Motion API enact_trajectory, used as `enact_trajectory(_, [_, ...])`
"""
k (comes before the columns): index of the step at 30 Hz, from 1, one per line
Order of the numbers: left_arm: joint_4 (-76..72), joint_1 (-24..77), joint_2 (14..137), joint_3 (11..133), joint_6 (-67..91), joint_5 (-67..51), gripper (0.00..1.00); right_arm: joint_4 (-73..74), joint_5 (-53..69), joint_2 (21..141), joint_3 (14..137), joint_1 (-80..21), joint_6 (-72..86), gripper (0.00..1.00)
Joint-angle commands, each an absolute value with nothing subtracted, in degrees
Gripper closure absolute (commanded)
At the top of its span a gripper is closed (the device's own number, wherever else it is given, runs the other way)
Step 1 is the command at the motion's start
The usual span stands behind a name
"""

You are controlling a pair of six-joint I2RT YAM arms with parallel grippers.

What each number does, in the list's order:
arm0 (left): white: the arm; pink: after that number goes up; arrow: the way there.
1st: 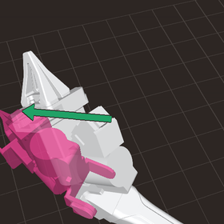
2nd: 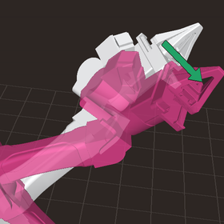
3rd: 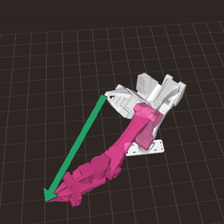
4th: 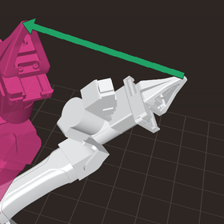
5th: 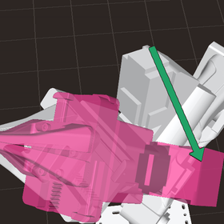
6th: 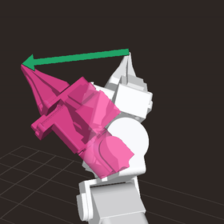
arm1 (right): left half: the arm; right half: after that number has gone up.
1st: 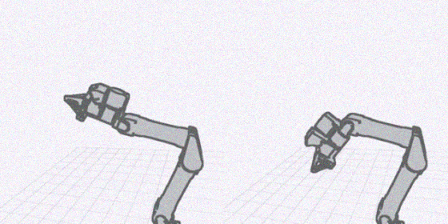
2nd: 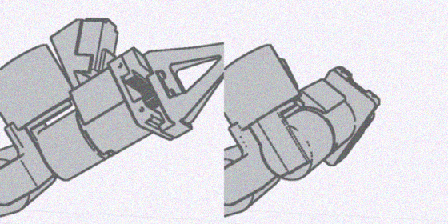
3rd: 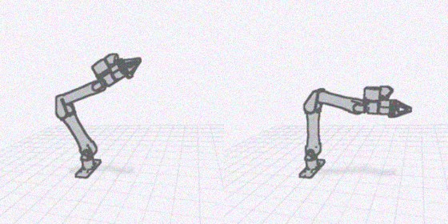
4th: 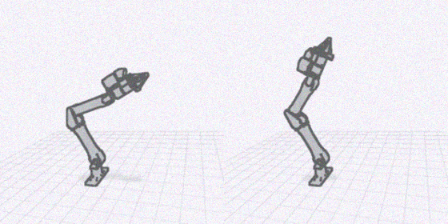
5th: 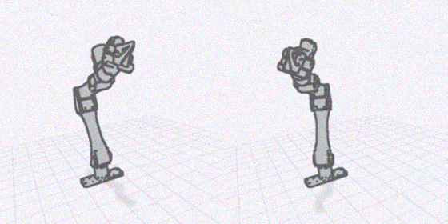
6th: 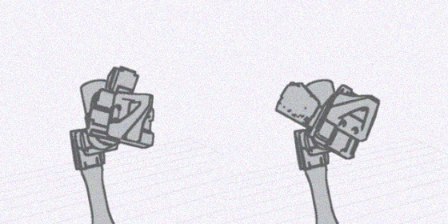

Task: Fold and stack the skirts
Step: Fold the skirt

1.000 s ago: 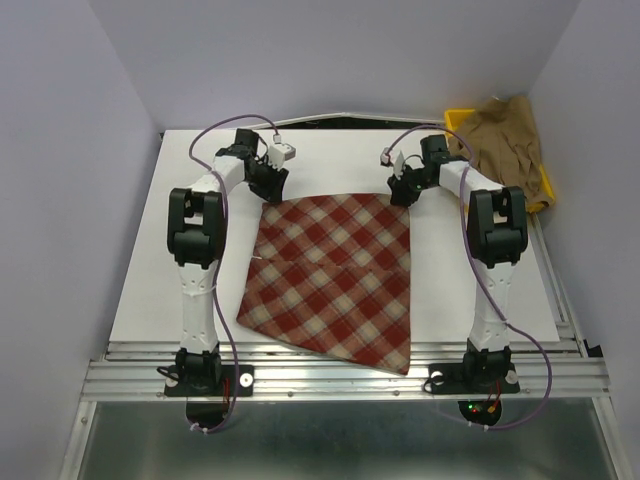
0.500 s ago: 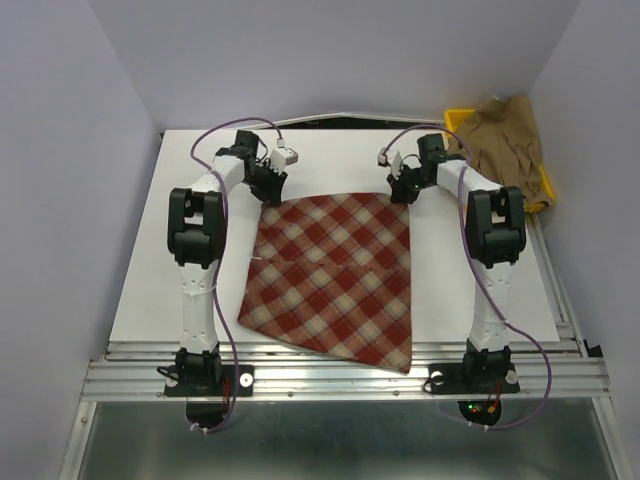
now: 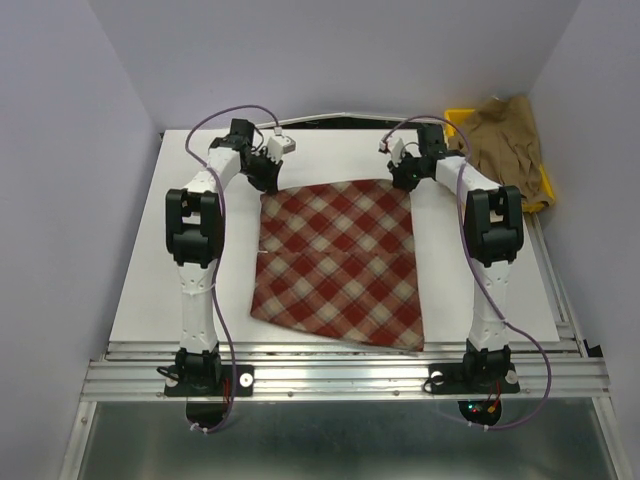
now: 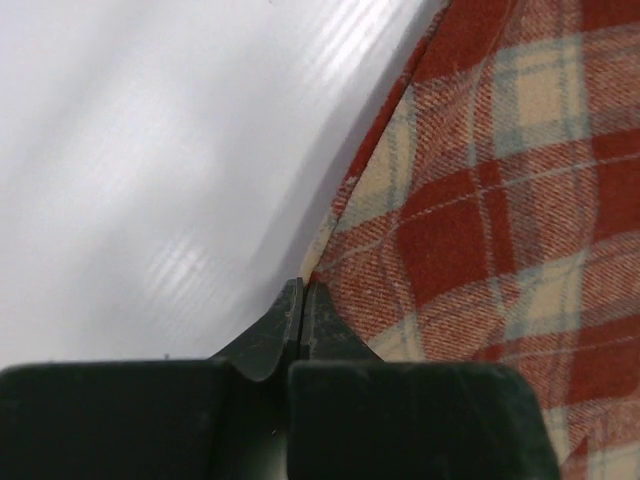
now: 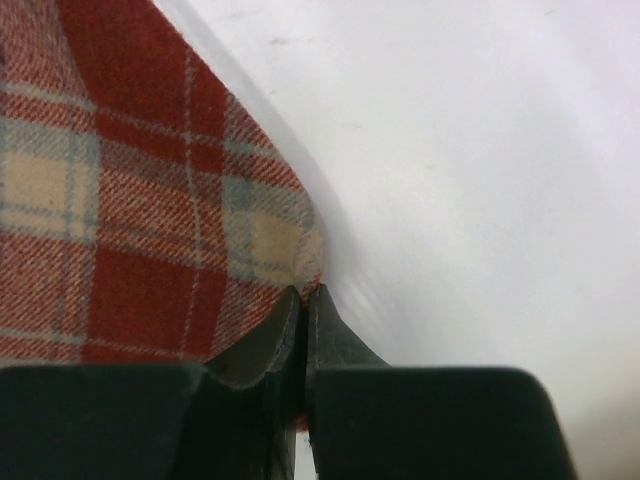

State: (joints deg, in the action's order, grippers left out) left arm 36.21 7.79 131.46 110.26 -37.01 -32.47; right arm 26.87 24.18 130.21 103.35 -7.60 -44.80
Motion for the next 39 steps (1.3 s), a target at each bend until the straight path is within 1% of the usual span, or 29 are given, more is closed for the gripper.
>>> enact_trajectory(1, [34.6, 6.5, 129.1, 118.1, -34.8, -28.9, 1.00, 18.3, 18.9, 129.9, 110.7, -7.0, -41.5, 0.99])
enact_trajectory(8, [29.6, 6.4, 122.5, 117.6, -35.4, -26.5, 1.00, 16.1, 19.4, 126.7, 116.7, -7.0, -37.7, 0.99])
enact_trajectory(11, [29.0, 6.4, 118.8, 113.9, -37.0, -26.6, 1.00, 17.3, 21.1, 123.8, 116.5, -7.0, -37.6, 0.99])
enact_trajectory(12, [28.3, 6.4, 116.0, 112.7, -38.1, -26.6, 1.00, 17.9, 21.4, 121.5, 115.8, -7.0, -37.7, 0.99])
enact_trajectory(14, [27.3, 6.4, 112.7, 107.8, -39.3, -26.5, 1.00, 20.0, 22.5, 118.7, 114.2, -7.0, -38.5, 0.99])
enact_trajectory(16, [26.3, 6.5, 107.8, 102.6, -41.2, -26.6, 1.00, 21.5, 24.8, 113.5, 108.7, -7.0, -40.7, 0.99])
enact_trajectory(17, [26.2, 6.5, 104.4, 100.9, -42.4, -26.9, 1.00, 21.1, 25.3, 111.5, 103.4, -7.0, -41.0, 0.99])
enact_trajectory(18, [26.4, 6.5, 102.8, 99.2, -42.5, -26.9, 1.00, 20.7, 25.6, 109.4, 103.4, -7.0, -42.0, 0.99])
enact_trajectory(19, [26.6, 6.6, 101.3, 96.1, -43.5, -27.2, 1.00, 20.5, 25.8, 105.6, 98.5, -7.0, -43.0, 0.99])
enact_trajectory(21, [27.8, 6.9, 96.5, 92.7, -44.6, -27.9, 1.00, 20.7, 25.8, 102.2, 94.4, -7.0, -44.1, 0.99])
enact_trajectory(24, [29.1, 8.2, 90.3, 82.6, -47.3, -27.6, 1.00, 23.7, 26.9, 96.5, 88.3, -7.6, -48.5, 0.99])
enact_trajectory(27, [29.0, 9.2, 84.3, 75.3, -49.0, -27.4, 1.00, 26.4, 28.0, 91.1, 80.4, -8.1, -51.4, 0.99])
enact_trajectory(29, [28.1, 10.9, 81.5, 66.7, -49.4, -26.2, 1.00, 27.6, 28.0, 88.4, 75.5, -9.7, -53.6, 0.99])
enact_trajectory(30, [26.7, 11.5, 78.7, 63.9, -49.6, -25.1, 1.00, 27.4, 27.7, 85.5, 69.7, -10.2, -54.1, 0.99])
enact_trajectory(31, [25.9, 13.1, 77.3, 58.1, -49.6, -24.6, 1.00, 26.8, 27.3, 84.1, 66.6, -11.5, -55.6, 0.99])
enact_trajectory(32, [25.2, 14.1, 76.0, 55.1, -49.5, -24.1, 1.00, 26.4, 27.2, 82.7, 63.4, -12.4, -56.2, 0.99])
enact_trajectory(33, [23.9, 15.0, 73.3, 52.6, -49.0, -23.0, 1.00, 25.7, 26.3, 80.3, 57.3, -13.3, -56.3, 0.99])
enact_trajectory(37, [19.8, 21.5, 68.4, 40.3, -46.4, -19.5, 1.00, 22.9, 24.4, 75.1, 44.7, -17.0, -58.6, 0.99])
enact_trajectory(38, [19.1, 23.6, 67.9, 39.0, -45.7, -18.9, 0.99, 22.8, 24.4, 74.2, 43.1, -17.9, -58.9, 0.99])
enact_trajectory(39, [18.6, 24.5, 67.9, 38.2, -45.2, -18.2, 0.90, 22.6, 24.2, 73.3, 41.7, -17.9, -59.0, 0.99])
